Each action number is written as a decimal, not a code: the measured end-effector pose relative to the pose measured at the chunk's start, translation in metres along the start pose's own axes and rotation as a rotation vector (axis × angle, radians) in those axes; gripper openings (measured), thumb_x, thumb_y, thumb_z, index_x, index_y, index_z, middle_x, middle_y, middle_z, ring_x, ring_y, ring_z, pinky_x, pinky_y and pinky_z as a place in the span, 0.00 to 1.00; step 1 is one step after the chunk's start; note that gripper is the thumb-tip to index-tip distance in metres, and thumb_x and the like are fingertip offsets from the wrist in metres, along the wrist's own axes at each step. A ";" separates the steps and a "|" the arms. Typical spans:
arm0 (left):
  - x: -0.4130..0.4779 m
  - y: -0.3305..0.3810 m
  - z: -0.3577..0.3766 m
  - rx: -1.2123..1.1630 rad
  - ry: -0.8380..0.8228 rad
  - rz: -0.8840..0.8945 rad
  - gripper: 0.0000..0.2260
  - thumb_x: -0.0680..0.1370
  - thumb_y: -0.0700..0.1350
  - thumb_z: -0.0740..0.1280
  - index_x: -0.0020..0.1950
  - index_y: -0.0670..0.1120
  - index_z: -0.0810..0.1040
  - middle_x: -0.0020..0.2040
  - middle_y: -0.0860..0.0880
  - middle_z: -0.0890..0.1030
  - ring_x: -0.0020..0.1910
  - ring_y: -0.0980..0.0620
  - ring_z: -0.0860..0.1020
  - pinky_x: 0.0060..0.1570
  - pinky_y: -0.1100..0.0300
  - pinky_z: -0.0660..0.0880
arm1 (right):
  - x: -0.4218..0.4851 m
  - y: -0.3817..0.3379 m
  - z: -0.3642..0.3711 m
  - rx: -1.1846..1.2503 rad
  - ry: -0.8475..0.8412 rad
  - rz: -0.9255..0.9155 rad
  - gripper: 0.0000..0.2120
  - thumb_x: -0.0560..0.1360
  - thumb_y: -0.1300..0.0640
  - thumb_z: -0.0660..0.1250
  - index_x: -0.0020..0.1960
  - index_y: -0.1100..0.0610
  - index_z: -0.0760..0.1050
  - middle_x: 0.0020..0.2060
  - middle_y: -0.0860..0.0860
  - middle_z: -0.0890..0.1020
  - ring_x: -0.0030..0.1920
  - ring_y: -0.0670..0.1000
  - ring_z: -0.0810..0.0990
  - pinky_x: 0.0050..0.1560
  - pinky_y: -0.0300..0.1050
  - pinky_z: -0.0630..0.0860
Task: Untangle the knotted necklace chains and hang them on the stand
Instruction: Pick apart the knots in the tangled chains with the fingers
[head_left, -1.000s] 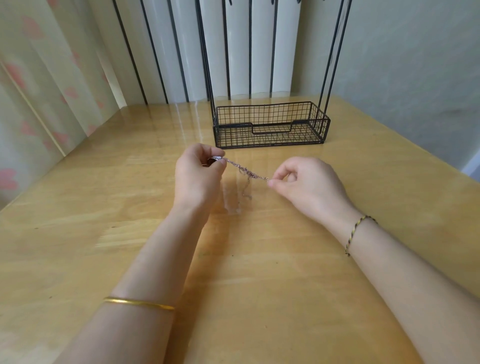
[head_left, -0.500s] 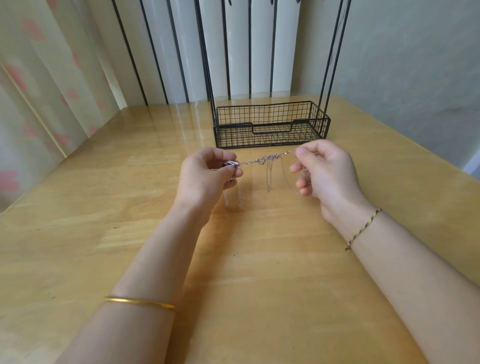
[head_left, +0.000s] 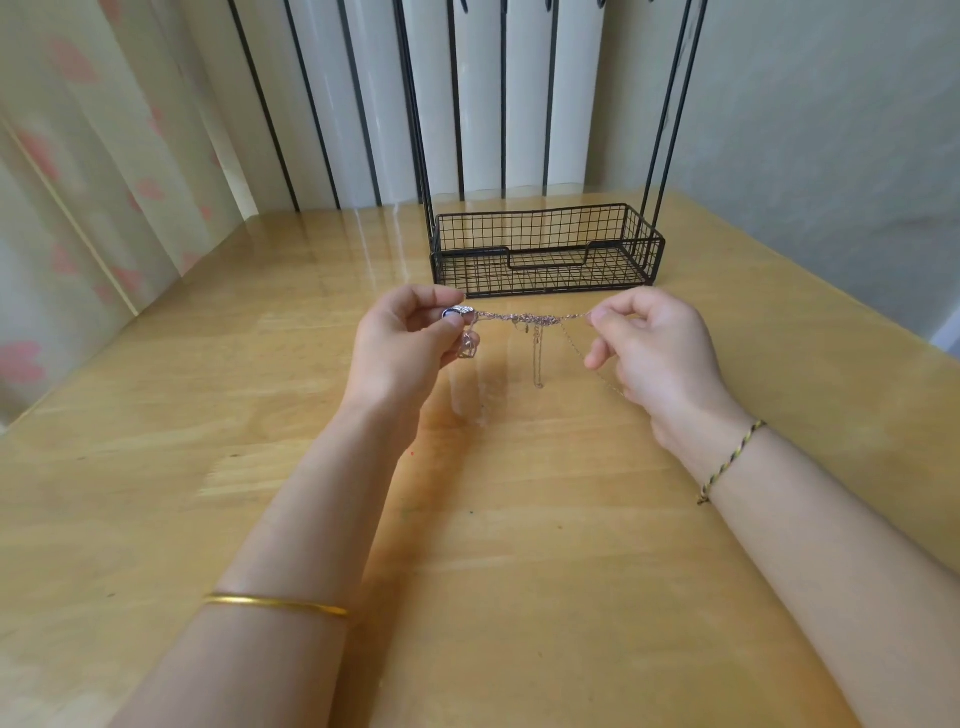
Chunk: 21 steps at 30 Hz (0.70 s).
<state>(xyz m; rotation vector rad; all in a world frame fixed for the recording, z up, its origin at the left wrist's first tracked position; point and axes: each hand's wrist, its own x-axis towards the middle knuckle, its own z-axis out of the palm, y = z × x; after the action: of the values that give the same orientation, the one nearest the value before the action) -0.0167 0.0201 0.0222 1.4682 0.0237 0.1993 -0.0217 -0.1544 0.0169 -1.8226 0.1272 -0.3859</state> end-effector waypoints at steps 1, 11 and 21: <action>0.000 0.000 0.000 -0.009 0.002 0.003 0.10 0.77 0.30 0.62 0.48 0.44 0.76 0.40 0.47 0.79 0.32 0.55 0.78 0.46 0.60 0.79 | 0.000 0.001 0.000 -0.005 -0.010 0.003 0.06 0.76 0.59 0.62 0.41 0.54 0.74 0.26 0.49 0.78 0.17 0.43 0.61 0.19 0.33 0.59; 0.002 0.000 0.002 -0.105 0.024 0.051 0.11 0.80 0.32 0.56 0.52 0.45 0.74 0.42 0.47 0.76 0.38 0.54 0.80 0.49 0.61 0.77 | -0.005 0.003 0.007 -0.156 -0.148 -0.012 0.09 0.77 0.59 0.60 0.39 0.52 0.70 0.30 0.52 0.82 0.15 0.43 0.61 0.23 0.38 0.60; 0.001 -0.001 0.001 0.014 0.015 0.135 0.11 0.79 0.33 0.59 0.51 0.48 0.75 0.45 0.48 0.75 0.32 0.56 0.72 0.39 0.64 0.73 | -0.003 0.007 0.006 -0.377 -0.141 -0.134 0.05 0.76 0.57 0.62 0.43 0.49 0.73 0.38 0.46 0.79 0.31 0.49 0.74 0.35 0.42 0.69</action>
<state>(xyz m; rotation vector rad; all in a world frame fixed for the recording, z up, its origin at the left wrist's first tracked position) -0.0150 0.0188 0.0213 1.4833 -0.0625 0.3202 -0.0216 -0.1496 0.0086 -2.2320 -0.0229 -0.3416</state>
